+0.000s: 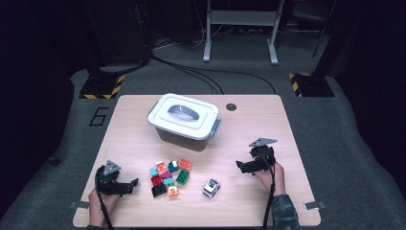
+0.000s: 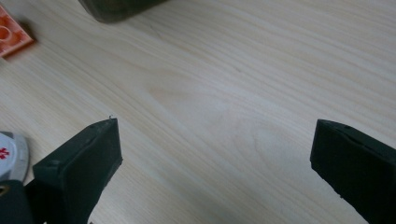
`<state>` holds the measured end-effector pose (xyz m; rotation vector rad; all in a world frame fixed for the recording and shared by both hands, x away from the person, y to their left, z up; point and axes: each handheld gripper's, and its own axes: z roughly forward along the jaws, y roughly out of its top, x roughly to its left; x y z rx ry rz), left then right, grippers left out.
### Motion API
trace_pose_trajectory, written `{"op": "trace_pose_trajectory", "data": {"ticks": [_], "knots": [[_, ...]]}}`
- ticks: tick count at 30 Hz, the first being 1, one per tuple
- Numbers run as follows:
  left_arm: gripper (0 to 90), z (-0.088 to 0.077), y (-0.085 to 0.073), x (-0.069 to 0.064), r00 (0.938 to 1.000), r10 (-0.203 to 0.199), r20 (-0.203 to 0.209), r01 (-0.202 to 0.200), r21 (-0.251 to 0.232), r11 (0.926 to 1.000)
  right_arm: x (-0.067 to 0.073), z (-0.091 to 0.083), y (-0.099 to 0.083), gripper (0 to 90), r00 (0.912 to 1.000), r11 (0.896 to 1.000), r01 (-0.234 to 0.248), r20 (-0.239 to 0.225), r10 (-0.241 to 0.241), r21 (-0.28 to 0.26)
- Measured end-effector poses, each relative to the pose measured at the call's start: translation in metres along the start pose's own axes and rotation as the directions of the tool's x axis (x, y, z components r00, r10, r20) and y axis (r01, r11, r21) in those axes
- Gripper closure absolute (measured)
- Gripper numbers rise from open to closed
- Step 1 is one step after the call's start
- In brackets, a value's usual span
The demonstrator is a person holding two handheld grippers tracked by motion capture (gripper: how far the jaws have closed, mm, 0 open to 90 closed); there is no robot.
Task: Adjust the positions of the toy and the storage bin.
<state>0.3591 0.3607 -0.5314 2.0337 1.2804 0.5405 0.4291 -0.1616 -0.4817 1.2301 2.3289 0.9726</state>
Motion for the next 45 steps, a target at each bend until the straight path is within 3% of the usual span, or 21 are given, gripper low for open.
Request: {"op": "trace_pose_trajectory", "data": {"ticks": [14, 22, 29, 30, 35, 41, 45], "knots": [[2.0, 0.0, 0.0, 0.0, 1.0, 0.0, 0.0, 0.0, 0.0, 1.0, 0.005, -0.011, 0.043, 1.8, 0.998, 0.998, 0.054, -0.032, -0.055, -0.038], [2.0, 0.0, 0.0, 0.0, 1.0, -0.001, -0.005, 0.001, -0.006, 1.0, 0.014, -0.015, 0.084, 2.0, 0.9931, 0.993, 0.102, -0.052, -0.105, -0.068], [2.0, 0.0, 0.0, 0.0, 1.0, 0.0, 0.0, 0.0, -0.001, 1.0, 0.025, -0.007, 0.118, 3.5, 0.9873, 0.987, 0.127, -0.082, -0.136, -0.101], [2.0, 0.0, 0.0, 0.0, 1.0, -0.001, 0.0, 0.001, -0.001, 1.0, 0.028, -0.005, 0.123, 4.9, 0.9861, 0.983, 0.132, -0.085, -0.143, -0.125], [2.0, 0.0, 0.0, 0.0, 1.0, -0.001, -0.002, 0.001, -0.004, 1.0, 0.039, 0.006, 0.146, 7.2, 0.9756, 0.974, 0.176, -0.107, -0.192, -0.141], [2.1, 0.0, 0.0, 0.0, 1.0, 0.0, -0.004, 0.0, -0.006, 1.0, 0.053, 0.025, 0.171, 23.5, 0.9687, 0.97, 0.193, -0.129, -0.212, -0.148], [2.2, 0.0, 0.0, 0.0, 1.0, 0.001, 0.001, -0.001, 0.0, 1.0, 0.058, 0.04, 0.183, 34.4, 0.9594, 0.965, 0.223, -0.144, -0.242, -0.136]]}}
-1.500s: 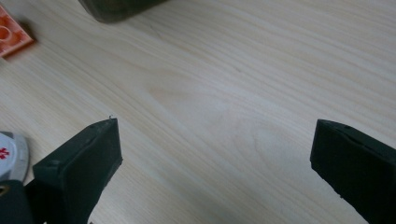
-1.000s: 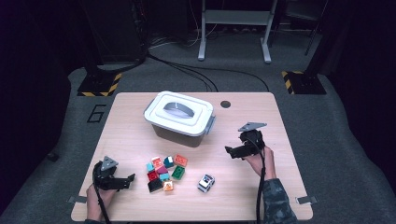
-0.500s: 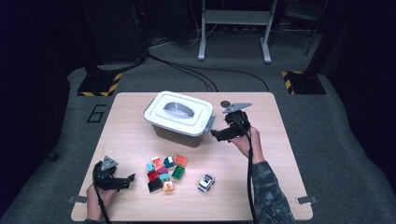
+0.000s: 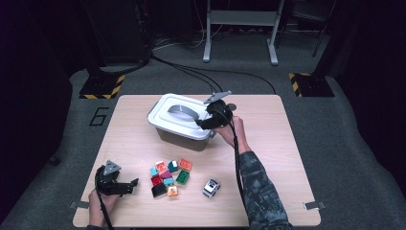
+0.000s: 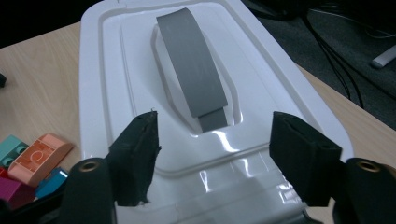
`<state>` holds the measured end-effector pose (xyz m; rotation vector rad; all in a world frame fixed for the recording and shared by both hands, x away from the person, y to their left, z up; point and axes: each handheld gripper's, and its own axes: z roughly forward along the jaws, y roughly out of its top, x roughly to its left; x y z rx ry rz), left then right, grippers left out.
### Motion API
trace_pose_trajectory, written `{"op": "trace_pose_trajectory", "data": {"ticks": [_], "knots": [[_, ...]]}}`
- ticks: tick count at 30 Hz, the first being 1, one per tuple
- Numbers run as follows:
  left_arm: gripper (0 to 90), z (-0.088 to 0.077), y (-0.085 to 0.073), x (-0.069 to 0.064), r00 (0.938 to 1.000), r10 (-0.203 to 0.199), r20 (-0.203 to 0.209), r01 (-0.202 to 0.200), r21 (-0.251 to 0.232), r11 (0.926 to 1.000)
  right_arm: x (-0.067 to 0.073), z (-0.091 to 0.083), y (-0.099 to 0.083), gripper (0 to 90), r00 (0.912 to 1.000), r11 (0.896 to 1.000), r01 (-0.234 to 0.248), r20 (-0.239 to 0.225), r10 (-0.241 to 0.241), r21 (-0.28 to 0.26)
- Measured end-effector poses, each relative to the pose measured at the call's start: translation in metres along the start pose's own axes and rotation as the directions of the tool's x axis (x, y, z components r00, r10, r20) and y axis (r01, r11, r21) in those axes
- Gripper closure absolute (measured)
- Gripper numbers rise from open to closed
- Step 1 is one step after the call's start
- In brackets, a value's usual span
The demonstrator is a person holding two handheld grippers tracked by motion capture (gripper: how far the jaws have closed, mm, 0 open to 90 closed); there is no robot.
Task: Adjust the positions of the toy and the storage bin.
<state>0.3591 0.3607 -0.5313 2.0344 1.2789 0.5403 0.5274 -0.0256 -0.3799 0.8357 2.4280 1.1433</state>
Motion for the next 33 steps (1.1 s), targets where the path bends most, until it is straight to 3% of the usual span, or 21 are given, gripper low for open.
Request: {"op": "trace_pose_trajectory", "data": {"ticks": [5, 11, 14, 22, 33], "knots": [[2.3, 0.0, 0.0, 0.0, 1.0, -0.003, -0.001, 0.003, 0.0, 1.0, 0.001, 0.017, 0.013, 46.2, 0.9996, 0.999, 0.022, -0.02, -0.021, 0.034], [2.6, 0.0, 0.0, 0.0, 1.0, -0.007, 0.001, 0.007, -0.002, 1.0, 0.001, 0.03, 0.022, 52.8, 0.9977, 0.998, 0.048, -0.049, -0.046, 0.038], [2.7, 0.0, 0.0, 0.0, 1.0, -0.006, 0.001, 0.006, -0.001, 1.0, 0.002, 0.036, 0.025, 58.9, 0.9979, 0.997, 0.052, -0.042, -0.049, 0.061], [2.9, 0.0, 0.0, 0.0, 1.0, -0.006, 0.001, 0.006, 0.001, 1.0, 0.006, 0.033, 0.025, 62.3, 0.9954, 0.992, 0.095, -0.022, -0.093, 0.081], [3.1, -0.001, 0.0, 0.0, 1.0, -0.009, -0.001, 0.009, 0.003, 1.0, 0.007, 0.018, 0.015, 64.6, 0.9948, 0.99, 0.097, 0.021, -0.099, 0.098]]}}
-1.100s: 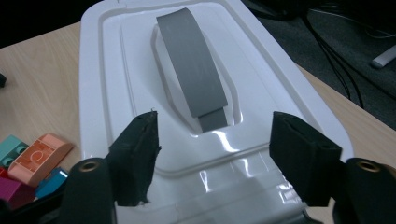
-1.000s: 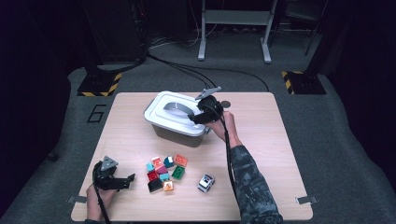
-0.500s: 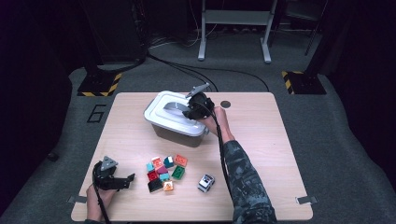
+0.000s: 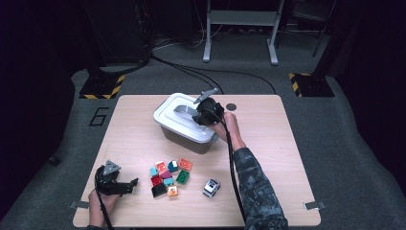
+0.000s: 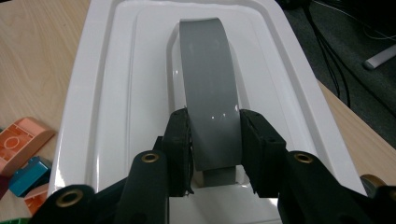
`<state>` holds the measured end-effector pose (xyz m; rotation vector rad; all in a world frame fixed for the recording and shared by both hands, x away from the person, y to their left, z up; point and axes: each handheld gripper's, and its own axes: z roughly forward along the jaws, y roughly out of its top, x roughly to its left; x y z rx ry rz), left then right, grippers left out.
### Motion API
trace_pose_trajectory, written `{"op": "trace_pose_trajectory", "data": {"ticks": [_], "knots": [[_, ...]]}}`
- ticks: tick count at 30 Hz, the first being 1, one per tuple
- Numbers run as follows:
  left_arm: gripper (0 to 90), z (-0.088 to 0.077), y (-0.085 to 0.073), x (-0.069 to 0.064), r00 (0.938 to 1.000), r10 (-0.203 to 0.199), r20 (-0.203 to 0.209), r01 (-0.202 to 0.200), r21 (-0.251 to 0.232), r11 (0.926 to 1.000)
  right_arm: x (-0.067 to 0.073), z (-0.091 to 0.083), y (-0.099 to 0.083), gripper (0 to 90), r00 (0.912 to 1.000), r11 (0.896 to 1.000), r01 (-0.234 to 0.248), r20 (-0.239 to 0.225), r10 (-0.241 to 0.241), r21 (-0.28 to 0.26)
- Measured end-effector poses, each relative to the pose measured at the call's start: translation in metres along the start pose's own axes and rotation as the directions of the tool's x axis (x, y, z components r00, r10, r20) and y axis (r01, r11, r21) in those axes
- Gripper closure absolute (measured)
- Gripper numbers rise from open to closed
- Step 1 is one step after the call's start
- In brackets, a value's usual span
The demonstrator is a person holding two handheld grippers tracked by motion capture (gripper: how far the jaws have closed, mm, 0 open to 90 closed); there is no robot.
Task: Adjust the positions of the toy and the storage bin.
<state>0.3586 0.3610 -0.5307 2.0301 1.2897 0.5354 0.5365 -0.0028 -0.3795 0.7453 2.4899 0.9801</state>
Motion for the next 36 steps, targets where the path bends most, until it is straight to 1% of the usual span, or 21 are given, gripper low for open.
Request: {"op": "trace_pose_trajectory", "data": {"ticks": [3, 4, 6, 7, 9, 13, 14, 16, 18, 20, 22, 23, 25, 26, 27, 28, 29, 33, 34, 35, 36], "knots": [[3.1, 0.0, 0.0, 0.0, 1.0, 0.001, 0.0, -0.001, -0.001, 1.0, 0.0, -0.005, -0.006, 64.8, 0.9999, 1.0, -0.008, 0.012, 0.008, -0.003], [3.1, 0.0, 0.0, 0.0, 1.0, 0.001, -0.001, -0.001, -0.001, 1.0, 0.0, -0.007, -0.008, 64.8, 0.9998, 1.0, -0.018, 0.01, 0.018, 0.002], [3.2, 0.0, 0.0, 0.0, 1.0, 0.001, -0.001, -0.001, -0.001, 1.0, 0.0, -0.009, -0.009, 64.9, 0.9997, 1.0, -0.019, 0.013, 0.019, 0.003], [3.2, 0.0, 0.0, 0.0, 1.0, 0.0, -0.001, 0.0, -0.001, 1.0, 0.001, -0.013, -0.012, 65.1, 0.9995, 1.0, -0.02, 0.025, 0.02, 0.007], [3.2, 0.0, 0.0, 0.0, 1.0, 0.001, -0.001, -0.001, -0.001, 1.0, 0.002, -0.016, -0.015, 65.3, 0.9989, 0.999, -0.035, 0.03, 0.035, 0.01], [3.2, 0.0, 0.0, 0.0, 1.0, 0.0, -0.001, 0.0, -0.001, 1.0, 0.002, -0.022, -0.021, 65.4, 0.9987, 0.999, -0.034, 0.037, 0.033, 0.005], [3.2, 0.0, 0.0, 0.0, 1.0, 0.001, -0.001, -0.001, -0.001, 1.0, 0.001, -0.023, -0.022, 65.4, 0.999, 1.0, -0.018, 0.042, 0.018, 0.001], [3.2, 0.0, 0.0, 0.0, 1.0, 0.001, -0.001, -0.001, -0.001, 1.0, 0.003, -0.026, -0.025, 65.5, 0.9983, 0.999, -0.036, 0.045, 0.036, 0.008], [3.2, 0.0, 0.0, 0.0, 1.0, 0.001, -0.001, -0.001, -0.001, 1.0, 0.003, -0.028, -0.028, 65.6, 0.9983, 1.0, -0.027, 0.052, 0.027, 0.002], [3.2, 0.0, 0.0, 0.0, 1.0, 0.001, -0.001, -0.001, -0.001, 1.0, 0.005, -0.031, -0.031, 65.6, 0.9971, 0.999, -0.047, 0.06, 0.047, 0.001], [3.2, 0.0, 0.0, 0.0, 1.0, 0.0, -0.001, 0.0, -0.001, 1.0, 0.005, -0.034, -0.033, 65.7, 0.9968, 0.999, -0.051, 0.061, 0.051, -0.001], [3.2, 0.0, 0.0, 0.0, 1.0, 0.001, -0.001, -0.001, -0.001, 1.0, 0.004, -0.036, -0.035, 65.8, 0.9975, 0.999, -0.037, 0.061, 0.036, 0.006], [3.2, 0.0, 0.0, 0.0, 1.0, 0.001, -0.002, -0.001, -0.001, 1.0, 0.004, -0.037, -0.037, 65.8, 0.9975, 0.999, -0.032, 0.064, 0.032, 0.001], [3.2, 0.0, 0.0, 0.0, 1.0, 0.001, -0.002, -0.001, -0.001, 1.0, 0.006, -0.038, -0.038, 65.9, 0.9968, 0.999, -0.046, 0.065, 0.046, 0.006], [3.2, 0.0, 0.0, 0.0, 1.0, 0.001, -0.002, -0.001, -0.001, 1.0, 0.006, -0.039, -0.039, 65.9, 0.9969, 0.999, -0.045, 0.065, 0.045, 0.005], [3.2, 0.0, 0.0, 0.0, 1.0, 0.001, -0.002, -0.001, -0.001, 1.0, 0.005, -0.04, -0.039, 65.9, 0.9974, 0.999, -0.034, 0.064, 0.034, 0.002], [3.2, 0.0, 0.0, 0.0, 1.0, 0.0, -0.002, 0.0, -0.001, 1.0, 0.006, -0.041, -0.04, 66.0, 0.9971, 0.999, -0.041, 0.064, 0.04, 0.005], [3.2, 0.0, 0.0, 0.0, 1.0, 0.001, -0.002, -0.001, -0.001, 1.0, 0.007, -0.045, -0.043, 66.2, 0.9976, 0.999, -0.041, 0.056, 0.041, 0.013], [3.3, 0.0, 0.0, 0.0, 1.0, 0.001, -0.002, -0.001, -0.001, 1.0, 0.008, -0.045, -0.043, 66.2, 0.997, 0.999, -0.05, 0.059, 0.049, 0.004], [3.3, 0.0, 0.0, 0.0, 1.0, 0.001, -0.002, -0.001, -0.001, 1.0, 0.008, -0.047, -0.044, 66.3, 0.9977, 0.999, -0.042, 0.054, 0.041, 0.015], [3.3, 0.0, 0.0, 0.0, 1.0, 0.001, -0.002, -0.001, -0.001, 1.0, 0.008, -0.048, -0.045, 66.3, 0.9979, 0.999, -0.04, 0.052, 0.039, 0.011]]}}
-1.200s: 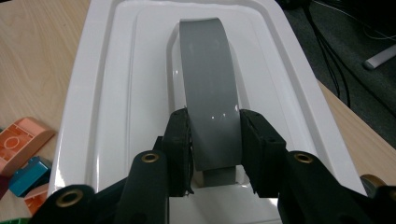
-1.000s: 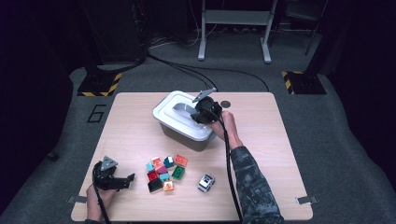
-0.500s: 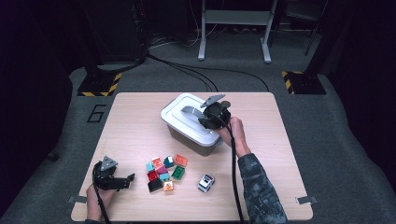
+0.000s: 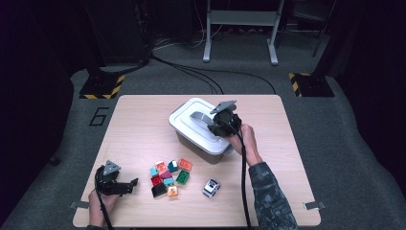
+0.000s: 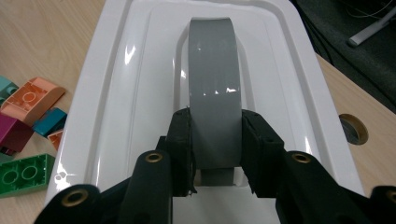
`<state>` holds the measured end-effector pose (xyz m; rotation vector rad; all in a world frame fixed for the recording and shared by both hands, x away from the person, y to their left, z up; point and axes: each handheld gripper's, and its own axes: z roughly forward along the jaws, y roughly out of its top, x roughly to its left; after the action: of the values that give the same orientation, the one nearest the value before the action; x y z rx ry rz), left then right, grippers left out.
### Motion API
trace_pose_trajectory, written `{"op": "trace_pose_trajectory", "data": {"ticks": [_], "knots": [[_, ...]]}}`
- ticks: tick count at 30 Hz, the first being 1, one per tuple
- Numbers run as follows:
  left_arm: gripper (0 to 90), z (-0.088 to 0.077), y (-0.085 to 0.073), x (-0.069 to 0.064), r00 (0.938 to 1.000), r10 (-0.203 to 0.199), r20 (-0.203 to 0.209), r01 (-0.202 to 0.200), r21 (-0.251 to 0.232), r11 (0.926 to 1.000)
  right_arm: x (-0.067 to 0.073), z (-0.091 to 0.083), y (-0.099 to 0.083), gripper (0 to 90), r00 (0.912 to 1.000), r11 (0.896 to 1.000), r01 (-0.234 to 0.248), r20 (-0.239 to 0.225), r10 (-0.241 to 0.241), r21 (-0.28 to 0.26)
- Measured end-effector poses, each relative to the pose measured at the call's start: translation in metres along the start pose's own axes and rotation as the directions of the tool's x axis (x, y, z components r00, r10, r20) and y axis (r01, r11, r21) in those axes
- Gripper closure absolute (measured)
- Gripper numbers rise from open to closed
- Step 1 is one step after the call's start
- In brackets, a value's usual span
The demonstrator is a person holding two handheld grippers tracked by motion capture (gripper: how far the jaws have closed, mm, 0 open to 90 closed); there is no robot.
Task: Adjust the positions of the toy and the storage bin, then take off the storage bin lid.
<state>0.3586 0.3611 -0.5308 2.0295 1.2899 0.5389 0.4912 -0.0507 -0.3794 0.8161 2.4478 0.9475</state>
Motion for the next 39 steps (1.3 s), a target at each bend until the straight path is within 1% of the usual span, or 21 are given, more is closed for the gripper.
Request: {"op": "trace_pose_trajectory", "data": {"ticks": [1, 3, 4, 7, 11, 14, 15, 17, 20, 21, 23, 28, 29, 30, 31, 34, 35, 36, 37, 38, 39], "knots": [[3.3, 0.0, 0.0, 0.0, 1.0, 0.0, 0.0, 0.0, 0.0, 1.0, 0.001, -0.002, -0.001, 66.3, 0.9999, 1.0, -0.011, -0.001, 0.011, 0.008], [3.3, 0.0, 0.0, 0.0, 1.0, 0.0, 0.0, 0.0, 0.0, 1.0, 0.0, -0.004, -0.003, 66.3, 1.0, 1.0, -0.003, -0.006, 0.003, 0.005], [3.4, 0.0, 0.0, 0.0, 1.0, 0.002, -0.001, -0.002, -0.002, 1.0, 0.002, -0.004, -0.003, 66.3, 0.9997, 1.0, -0.025, -0.006, 0.025, 0.003], [3.4, 0.0, 0.0, 0.0, 1.0, 0.001, 0.0, -0.001, -0.002, 1.0, 0.002, -0.007, -0.005, 66.4, 0.9994, 0.999, -0.031, -0.012, 0.032, 0.01], [3.5, 0.0, 0.0, 0.0, 1.0, 0.001, -0.001, -0.001, -0.004, 1.0, 0.003, -0.01, -0.007, 66.6, 0.9995, 0.999, -0.028, -0.016, 0.028, 0.017], [3.5, 0.0, 0.0, 0.0, 1.0, 0.002, -0.001, -0.002, -0.002, 1.0, 0.003, -0.012, -0.008, 66.6, 0.999, 0.999, -0.035, -0.028, 0.035, 0.028], [3.5, 0.0, 0.0, 0.0, 1.0, 0.0, -0.001, 0.0, -0.003, 1.0, 0.004, -0.013, -0.008, 66.6, 0.9985, 0.999, -0.046, -0.028, 0.047, 0.029], [3.5, 0.0, 0.0, 0.0, 1.0, -0.003, 0.001, 0.003, 0.002, 1.0, 0.003, -0.014, -0.009, 66.6, 0.9986, 0.999, -0.038, -0.037, 0.039, 0.027], [3.5, 0.0, 0.0, 0.0, 1.0, -0.001, 0.0, 0.001, -0.001, 1.0, 0.003, -0.016, -0.011, 66.6, 0.9981, 0.999, -0.042, -0.044, 0.043, 0.03], [3.5, 0.0, 0.0, 0.0, 1.0, 0.002, -0.001, -0.002, -0.003, 1.0, 0.004, -0.017, -0.012, 66.6, 0.9976, 0.998, -0.05, -0.045, 0.052, 0.032], [3.5, 0.0, 0.0, 0.0, 1.0, 0.002, -0.001, -0.002, -0.002, 1.0, 0.004, -0.019, -0.013, 66.6, 0.9977, 0.998, -0.044, -0.05, 0.046, 0.033], [3.5, 0.0, 0.0, 0.0, 1.0, 0.002, -0.001, -0.002, -0.002, 1.0, 0.006, -0.022, -0.016, 66.5, 0.9978, 0.998, -0.047, -0.044, 0.049, 0.038], [3.5, 0.0, 0.0, 0.001, 1.0, 0.008, -0.002, -0.008, -0.001, 1.0, 0.006, -0.021, -0.016, 66.4, 0.998, 0.999, -0.044, -0.044, 0.046, 0.031], [3.5, 0.0, 0.0, 0.0, 1.0, 0.006, 0.0, -0.006, 0.003, 1.0, 0.006, -0.022, -0.016, 66.4, 0.9977, 0.998, -0.052, -0.041, 0.054, 0.033], [3.5, 0.0, 0.0, 0.001, 0.9999, 0.014, -0.003, -0.014, 0.002, 0.9999, 0.007, -0.021, -0.016, 66.3, 0.998, 0.998, -0.051, -0.036, 0.053, 0.03], [3.5, 0.0, 0.0, 0.001, 1.0, 0.01, -0.003, -0.01, -0.001, 1.0, 0.006, -0.021, -0.015, 65.7, 0.9987, 0.999, -0.036, -0.035, 0.037, 0.037], [3.5, 0.0, 0.0, 0.001, 0.9999, 0.01, -0.003, -0.01, 0.0, 0.9999, 0.007, -0.021, -0.014, 64.7, 0.9989, 0.998, -0.036, -0.028, 0.038, 0.043], [3.5, 0.0, 0.0, 0.001, 0.9999, 0.01, -0.002, -0.01, 0.0, 0.9999, 0.007, -0.021, -0.013, 63.4, 0.9983, 0.998, -0.05, -0.027, 0.052, 0.046], [3.5, 0.0, 0.0, 0.001, 0.9999, 0.01, -0.002, -0.01, -0.001, 0.9999, 0.007, -0.022, -0.011, 60.9, 0.9984, 0.998, -0.045, -0.033, 0.046, 0.044], [3.5, 0.0, 0.0, 0.001, 0.9999, 0.01, -0.003, -0.01, -0.001, 0.9999, 0.007, -0.022, -0.009, 58.3, 0.9981, 0.998, -0.055, -0.026, 0.056, 0.038], [3.6, 0.0, 0.0, 0.001, 1.0, 0.009, -0.002, -0.009, 0.0, 1.0, 0.006, -0.022, -0.007, 58.0, 0.999, 0.999, -0.035, -0.026, 0.036, 0.04]]}}
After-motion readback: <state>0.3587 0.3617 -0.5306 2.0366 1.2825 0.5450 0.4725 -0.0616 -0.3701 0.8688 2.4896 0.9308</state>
